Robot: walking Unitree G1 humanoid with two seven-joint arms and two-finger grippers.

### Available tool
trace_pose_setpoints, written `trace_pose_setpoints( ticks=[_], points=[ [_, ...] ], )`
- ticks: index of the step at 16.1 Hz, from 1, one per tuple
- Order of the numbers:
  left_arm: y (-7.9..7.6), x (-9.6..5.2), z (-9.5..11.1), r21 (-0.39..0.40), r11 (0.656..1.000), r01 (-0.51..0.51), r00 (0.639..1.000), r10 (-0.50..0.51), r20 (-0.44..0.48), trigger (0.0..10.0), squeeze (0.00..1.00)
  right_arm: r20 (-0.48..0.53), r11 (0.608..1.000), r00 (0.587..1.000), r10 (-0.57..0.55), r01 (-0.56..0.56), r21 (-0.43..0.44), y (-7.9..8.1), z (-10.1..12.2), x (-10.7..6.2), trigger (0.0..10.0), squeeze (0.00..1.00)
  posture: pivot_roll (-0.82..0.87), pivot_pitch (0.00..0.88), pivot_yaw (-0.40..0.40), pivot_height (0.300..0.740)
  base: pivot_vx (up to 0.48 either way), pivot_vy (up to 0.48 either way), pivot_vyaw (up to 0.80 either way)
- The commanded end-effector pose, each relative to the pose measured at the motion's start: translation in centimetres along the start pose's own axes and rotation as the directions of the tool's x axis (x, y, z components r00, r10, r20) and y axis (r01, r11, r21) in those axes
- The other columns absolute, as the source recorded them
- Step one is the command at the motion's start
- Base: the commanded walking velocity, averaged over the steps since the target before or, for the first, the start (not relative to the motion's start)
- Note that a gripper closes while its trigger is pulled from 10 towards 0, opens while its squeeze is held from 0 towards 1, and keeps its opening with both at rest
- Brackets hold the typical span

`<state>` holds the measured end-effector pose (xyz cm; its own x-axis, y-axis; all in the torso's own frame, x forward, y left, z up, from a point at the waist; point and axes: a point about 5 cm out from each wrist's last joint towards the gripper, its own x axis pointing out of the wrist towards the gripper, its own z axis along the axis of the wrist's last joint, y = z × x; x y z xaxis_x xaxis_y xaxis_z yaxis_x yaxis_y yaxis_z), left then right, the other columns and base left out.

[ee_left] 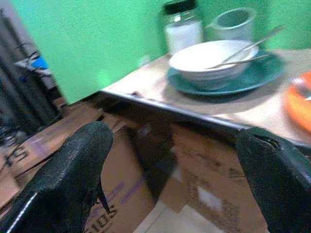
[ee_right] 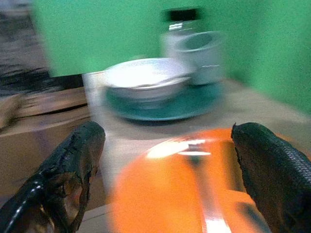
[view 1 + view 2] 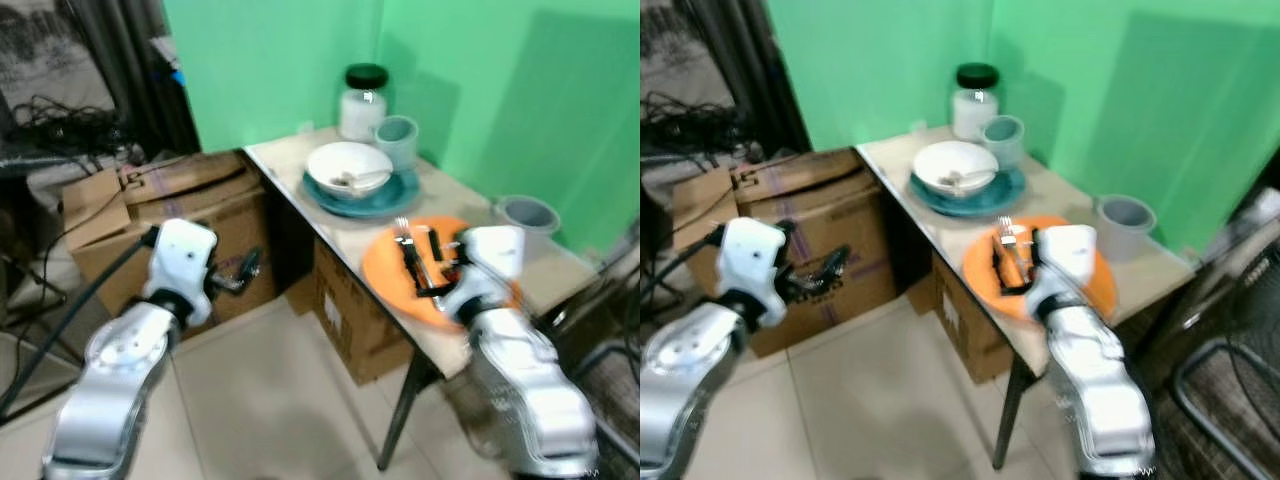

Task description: Setting the table

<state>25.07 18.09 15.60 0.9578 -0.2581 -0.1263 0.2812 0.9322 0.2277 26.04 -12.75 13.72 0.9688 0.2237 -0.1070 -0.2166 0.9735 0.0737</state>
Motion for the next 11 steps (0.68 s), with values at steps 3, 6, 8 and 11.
trace_pose_setpoints(
  ticks=[3,6,8,11],
  points=[
    [-0.6,0.4,0.5,0.013,0.999,0.034,0.999,-0.034,0.024,10.0,0.0,0.02,0.999,0.999,-0.031,0.032,-0.024,-1.0,0.5,-0.1,10.0,0.0,0.09,0.0,0.029,0.74,0.334,0.0,0.0],
    [-1.0,0.5,0.5,0.019,0.998,0.056,0.998,-0.056,0.026,10.0,0.0,-0.045,0.998,0.999,-0.018,0.015,-0.058,-1.0,0.3,0.1,10.0,0.0,0.1,0.0,0.019,0.74,0.329,0.0,0.0],
    [-1.4,0.3,0.3,0.023,0.995,0.099,0.995,-0.099,0.014,10.0,0.0,-0.12,0.996,0.993,0.012,-0.022,-0.088,-0.7,-0.1,0.3,10.0,0.0,0.1,0.0,0.017,0.74,0.15,0.0,0.0],
    [-2.5,0.2,0.2,-0.005,0.971,0.24,0.971,-0.24,0.018,10.0,0.0,-0.242,0.997,0.97,0.002,-0.02,-0.072,-0.9,-0.9,0.7,10.0,0.0,0.1,0.0,0.0,0.74,0.0,0.0,0.0]
  ],
)
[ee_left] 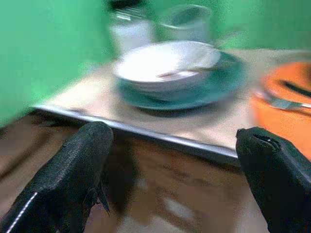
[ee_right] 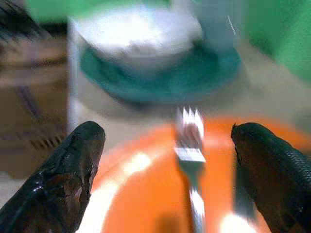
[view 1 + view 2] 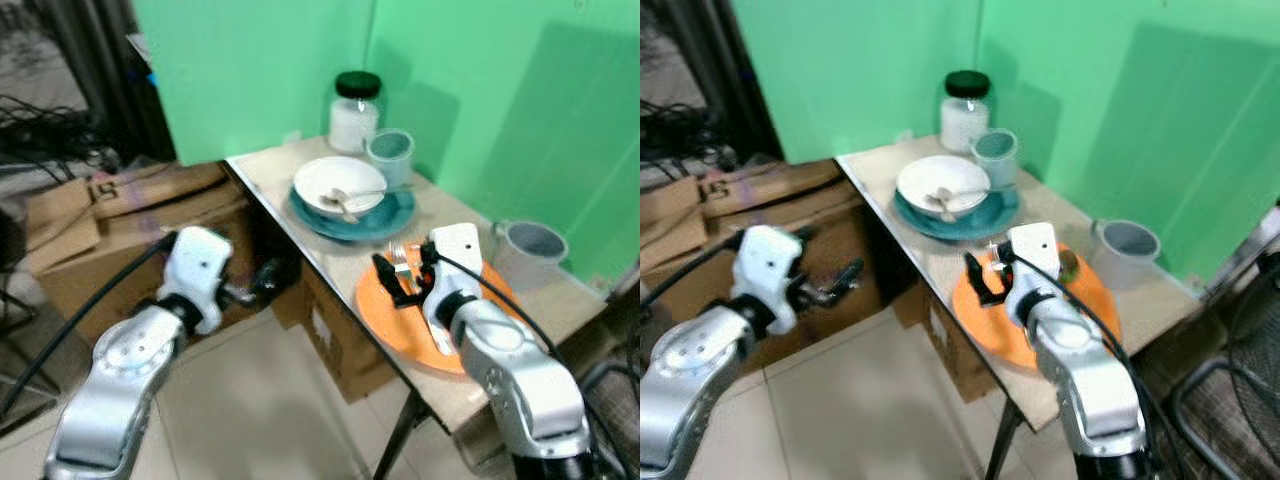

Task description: Setting the table

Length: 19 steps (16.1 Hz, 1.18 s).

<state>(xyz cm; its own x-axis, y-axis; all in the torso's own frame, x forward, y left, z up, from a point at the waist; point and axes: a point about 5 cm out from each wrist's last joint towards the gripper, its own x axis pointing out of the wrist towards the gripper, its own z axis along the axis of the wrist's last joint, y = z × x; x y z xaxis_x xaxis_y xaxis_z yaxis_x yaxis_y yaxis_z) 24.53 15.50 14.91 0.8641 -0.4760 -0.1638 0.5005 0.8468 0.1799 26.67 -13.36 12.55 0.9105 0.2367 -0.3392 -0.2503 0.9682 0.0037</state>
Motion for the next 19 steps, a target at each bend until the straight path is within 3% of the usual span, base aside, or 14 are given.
trace_pose_setpoints(
  ticks=[1,3,4,5,6,8,9,10,14,15,16,17,18,19],
  points=[
    [-0.3,0.1,0.3,0.0,0.998,0.068,0.998,-0.068,-0.001,10.0,0.0,-0.041,1.0,0.999,-0.022,0.022,0.0,-0.4,-0.2,0.2,10.0,0.0,0.1,0.0,-0.006,0.74,0.0,0.0,0.0],
    [-1.7,0.1,0.5,-0.014,0.976,0.215,0.976,-0.216,-0.015,10.0,0.0,-0.086,0.998,0.994,-0.061,0.062,0.01,-1.1,-0.4,0.3,10.0,0.0,0.09,0.0,-0.009,0.74,0.0,0.0,0.0],
    [-1.9,0.1,0.5,-0.01,0.966,0.258,0.966,-0.258,-0.022,10.0,0.0,-0.105,0.996,0.991,-0.087,0.089,0.01,-1.6,-0.4,0.3,10.0,0.08,0.09,0.0,-0.008,0.74,0.0,0.0,0.0],
    [-2.0,0.1,0.4,-0.011,0.962,0.274,0.961,-0.274,-0.033,10.0,0.0,-0.118,0.994,0.987,-0.107,0.11,0.014,-1.8,-0.3,0.3,10.0,1.0,0.08,0.0,-0.007,0.74,0.0,0.0,0.0],
    [-2.6,-0.2,-0.1,-0.022,0.937,0.348,0.935,-0.349,-0.063,10.0,0.0,-0.14,0.984,0.976,-0.167,0.174,0.043,-2.7,-0.2,0.6,10.0,1.0,0.08,0.0,-0.009,0.74,0.0,0.0,0.0],
    [-2.9,-0.4,-0.6,-0.04,0.915,0.402,0.91,-0.404,-0.091,10.0,0.0,-0.156,0.974,0.966,-0.208,0.219,0.058,-3.3,-0.2,1.3,10.0,1.0,0.08,0.0,-0.011,0.74,0.0,0.0,0.0],
    [-2.9,-0.4,-0.6,-0.043,0.913,0.406,0.908,-0.408,-0.093,10.0,0.0,-0.165,0.971,0.962,-0.219,0.232,0.059,-3.5,-0.3,1.5,10.0,0.33,0.08,0.0,-0.012,0.74,0.0,0.0,0.0],
    [-2.8,-0.4,-0.6,-0.048,0.908,0.416,0.903,-0.418,-0.096,10.0,0.0,-0.188,0.964,0.95,-0.25,0.262,0.04,-3.9,-0.5,2.0,10.0,0.0,0.07,0.0,-0.012,0.74,0.0,0.0,0.0],
    [-2.5,-0.3,-0.7,-0.048,0.9,0.433,0.894,-0.436,-0.102,10.0,0.0,-0.271,0.961,0.929,-0.253,0.273,0.036,-4.7,-0.8,3.6,10.0,0.0,0.08,0.0,-0.022,0.74,0.0,0.0,0.0],
    [-2.4,-0.4,-0.7,-0.05,0.901,0.432,0.895,-0.435,-0.1,10.0,0.0,-0.304,0.956,0.917,-0.257,0.287,0.055,-4.9,-1.0,3.6,6.5,0.0,0.08,0.0,-0.025,0.74,0.0,0.0,0.0],
    [-2.4,-0.4,-0.7,-0.05,0.902,0.429,0.896,-0.432,-0.098,10.0,0.0,-0.317,0.95,0.913,-0.258,0.3,0.089,-5.1,-1.1,3.7,4.5,0.0,0.08,0.0,-0.027,0.74,0.0,0.0,0.0],
    [-2.4,-0.4,-0.7,-0.05,0.902,0.428,0.897,-0.431,-0.098,10.0,0.0,-0.323,0.945,0.913,-0.249,0.301,0.125,-5.1,-1.0,3.6,1.8,0.0,0.09,0.0,-0.03,0.74,0.0,0.0,0.0],
    [-2.4,-0.4,-0.7,-0.05,0.903,0.427,0.897,-0.43,-0.098,10.0,0.0,-0.332,0.937,0.914,-0.233,0.303,0.175,-5.4,-1.0,3.4,1.0,0.0,0.08,0.0,-0.029,0.74,0.0,0.0,0.0],
    [-2.4,-0.4,-0.7,-0.05,0.903,0.427,0.897,-0.43,-0.098,10.0,0.0,-0.333,0.93,0.915,-0.228,0.306,0.205,-5.7,-0.7,3.2,0.9,0.0,0.08,0.0,-0.027,0.74,0.0,0.0,0.0]
  ],
)
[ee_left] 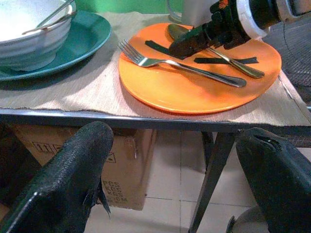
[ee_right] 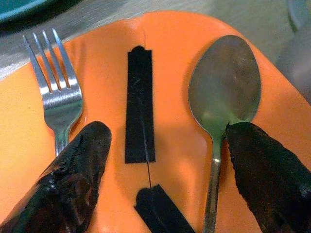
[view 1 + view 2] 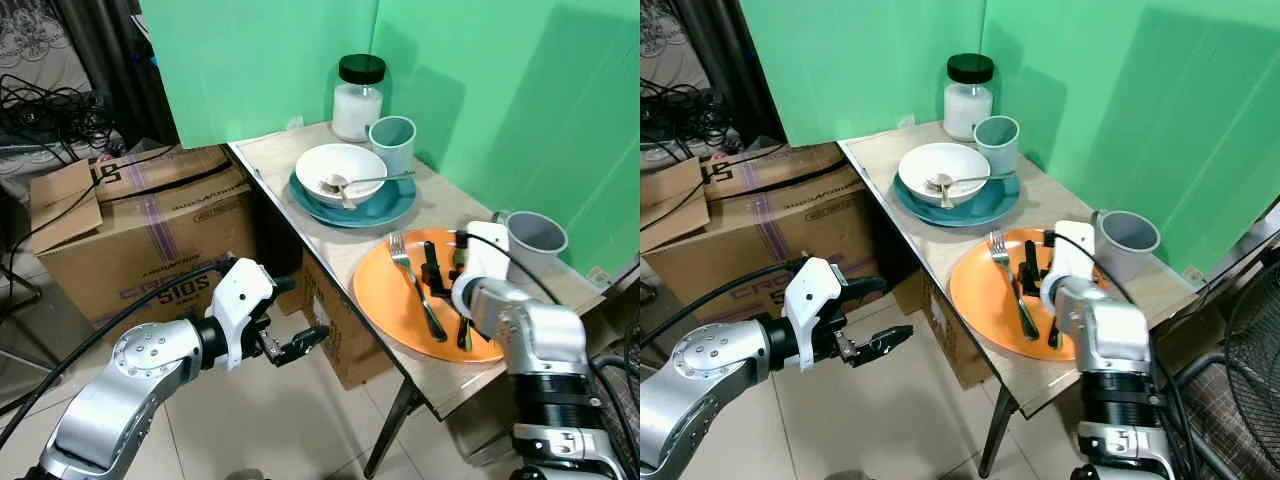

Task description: Setting the table

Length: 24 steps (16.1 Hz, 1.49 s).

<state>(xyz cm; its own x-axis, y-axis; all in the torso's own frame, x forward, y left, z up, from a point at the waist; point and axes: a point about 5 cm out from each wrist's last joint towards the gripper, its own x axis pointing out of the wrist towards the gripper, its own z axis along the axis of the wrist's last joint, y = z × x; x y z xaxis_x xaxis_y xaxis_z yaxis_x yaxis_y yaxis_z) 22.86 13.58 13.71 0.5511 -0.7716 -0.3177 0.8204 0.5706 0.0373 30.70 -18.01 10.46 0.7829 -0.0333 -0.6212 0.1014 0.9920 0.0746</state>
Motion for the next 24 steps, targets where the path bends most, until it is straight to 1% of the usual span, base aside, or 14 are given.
trace_pose_setpoints(
  ticks=[1,5,6,8,9,11,12,15,16,17,20,21,22,24],
  points=[
    [0.2,-0.2,0.1,0.006,1.0,-0.004,1.0,0.004,-0.002,10.0,0.0,-0.002,1.0,1.0,0.002,-0.002,0.03,-0.4,0.5,-0.3,1.0,0.0,0.08,0.0,-0.026,0.74,0.0,0.0,0.0],
    [0.3,-0.1,0.1,0.01,1.0,0.003,1.0,-0.003,-0.005,10.0,0.0,-0.022,1.0,1.0,-0.015,0.016,0.024,-1.2,0.2,-0.6,0.0,0.0,0.07,0.0,-0.013,0.74,0.0,0.0,0.0],
    [0.3,-0.1,0.1,0.012,1.0,0.004,1.0,-0.004,-0.007,10.0,0.0,-0.03,1.0,0.999,-0.018,0.018,0.015,-1.2,0.0,-0.7,1.1,0.0,0.07,0.0,-0.013,0.74,0.0,0.0,0.0],
    [0.4,-0.2,0.1,0.019,1.0,0.004,1.0,-0.003,-0.011,10.0,0.0,0.032,1.0,0.999,0.015,-0.015,-0.011,-0.8,0.9,-1.7,6.2,0.0,0.07,0.0,-0.01,0.74,0.0,0.0,0.0],
    [0.5,-0.2,0.1,0.021,1.0,0.003,1.0,-0.003,-0.013,10.0,0.0,0.072,0.999,0.997,0.042,-0.039,-0.031,-0.5,1.5,-2.1,10.0,0.0,0.07,0.0,-0.008,0.74,0.0,0.0,0.0],
    [0.5,-0.3,0.1,0.025,1.0,0.003,1.0,-0.002,-0.017,10.0,0.0,0.141,0.996,0.986,0.084,-0.079,-0.045,-0.1,2.4,-3.1,10.0,0.0,0.07,0.0,-0.006,0.74,0.0,0.0,0.0],
    [0.6,-0.3,0.1,0.027,1.0,0.004,1.0,-0.003,-0.019,10.0,0.0,0.148,0.998,0.987,0.07,-0.067,-0.021,-0.5,2.4,-3.4,10.0,1.0,0.07,0.0,-0.004,0.74,0.0,0.0,0.0],
    [0.5,-0.2,0.1,0.028,1.0,0.009,1.0,-0.008,-0.021,10.0,0.0,0.062,0.998,0.998,0.013,-0.009,-0.061,-1.2,0.7,-3.5,10.0,1.0,0.07,0.0,-0.004,0.74,0.0,0.0,0.0],
    [0.6,-0.2,0.1,0.029,1.0,0.011,1.0,-0.01,-0.022,10.0,0.0,0.021,0.997,1.0,-0.013,0.015,-0.082,-1.4,-0.1,-3.2,10.0,0.38,0.06,0.0,-0.004,0.74,0.0,0.0,0.0],
    [0.6,-0.1,0.1,0.032,0.999,0.011,1.0,-0.01,-0.021,10.0,0.0,-0.008,0.995,0.999,-0.041,0.04,-0.087,-1.6,-0.8,-2.8,10.0,0.0,0.07,0.0,-0.005,0.74,0.0,0.0,0.0],
    [0.6,-0.1,0.1,0.035,0.999,0.012,1.0,-0.011,-0.021,10.0,0.0,-0.047,0.996,0.998,-0.045,0.041,-0.076,-1.6,-1.7,-2.2,10.0,0.0,0.07,0.0,-0.009,0.74,0.0,0.0,0.0],
    [0.6,0.0,0.1,0.036,0.999,0.011,1.0,-0.011,-0.021,10.0,0.0,-0.049,0.997,0.998,-0.041,0.038,-0.068,-1.5,-1.7,-2.2,8.2,0.0,0.07,0.0,-0.009,0.74,0.0,0.0,0.0],
    [0.6,-0.1,0.1,0.037,0.999,0.01,1.0,-0.009,-0.022,10.0,0.0,-0.05,0.997,0.998,-0.037,0.034,-0.066,-1.4,-1.8,-2.2,3.1,0.0,0.07,0.0,-0.009,0.74,0.0,0.0,0.0],
    [0.7,-0.1,0.1,0.037,0.999,0.007,1.0,-0.006,-0.022,10.0,0.0,-0.051,0.997,0.998,-0.029,0.026,-0.067,-1.2,-1.7,-2.1,1.7,0.0,0.08,0.0,-0.012,0.74,0.0,0.0,0.0]
  ],
)
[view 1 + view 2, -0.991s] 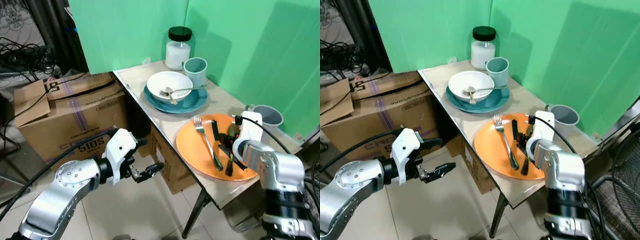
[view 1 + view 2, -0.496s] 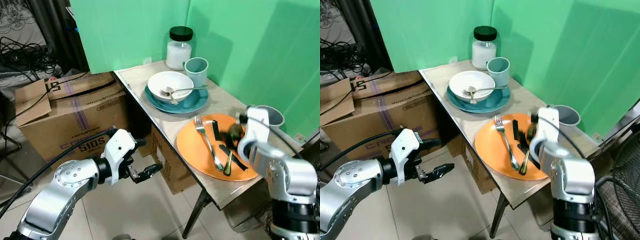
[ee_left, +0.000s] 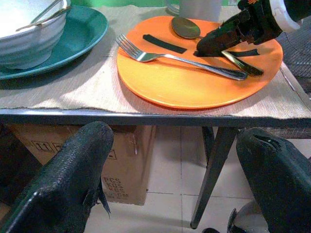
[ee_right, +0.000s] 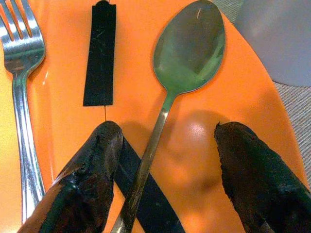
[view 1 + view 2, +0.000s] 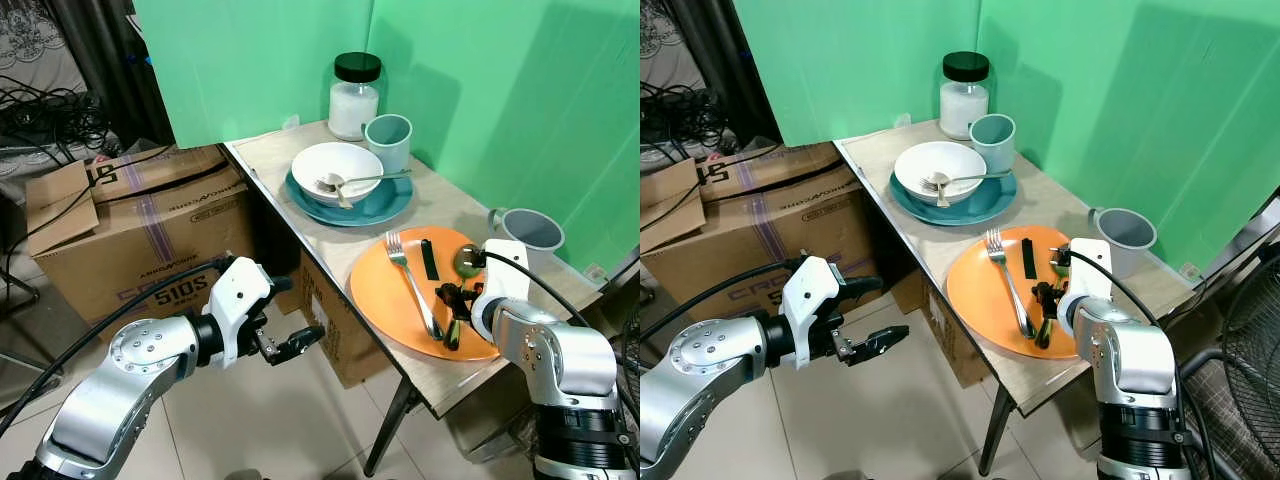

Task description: Setting the table

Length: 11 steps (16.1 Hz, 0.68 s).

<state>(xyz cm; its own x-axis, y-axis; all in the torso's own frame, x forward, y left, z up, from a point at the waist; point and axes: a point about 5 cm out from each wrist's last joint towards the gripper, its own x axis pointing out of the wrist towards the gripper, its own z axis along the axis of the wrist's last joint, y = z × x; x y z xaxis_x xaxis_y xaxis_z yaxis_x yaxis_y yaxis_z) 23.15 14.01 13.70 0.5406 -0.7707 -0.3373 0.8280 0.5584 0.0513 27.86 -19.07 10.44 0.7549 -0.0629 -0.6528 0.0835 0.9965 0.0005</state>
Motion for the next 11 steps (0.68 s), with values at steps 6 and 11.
trace_pose_setpoints(
  ticks=[6,11],
  points=[
    [0.17,-0.06,0.07,0.02,1.0,0.001,1.0,0.0,-0.011,10.0,0.0,-0.018,1.0,1.0,0.014,-0.014,-0.002,0.34,-0.19,0.44,0.0,0.0,0.08,0.0,-0.012,0.74,0.0,0.0,0.0],
    [0.24,-0.03,0.1,0.022,1.0,0.002,1.0,-0.001,-0.011,10.0,0.0,-0.015,1.0,1.0,0.018,-0.018,0.015,0.39,-0.26,0.63,0.0,0.0,0.08,0.0,-0.014,0.74,0.0,0.0,0.0]
  ],
)
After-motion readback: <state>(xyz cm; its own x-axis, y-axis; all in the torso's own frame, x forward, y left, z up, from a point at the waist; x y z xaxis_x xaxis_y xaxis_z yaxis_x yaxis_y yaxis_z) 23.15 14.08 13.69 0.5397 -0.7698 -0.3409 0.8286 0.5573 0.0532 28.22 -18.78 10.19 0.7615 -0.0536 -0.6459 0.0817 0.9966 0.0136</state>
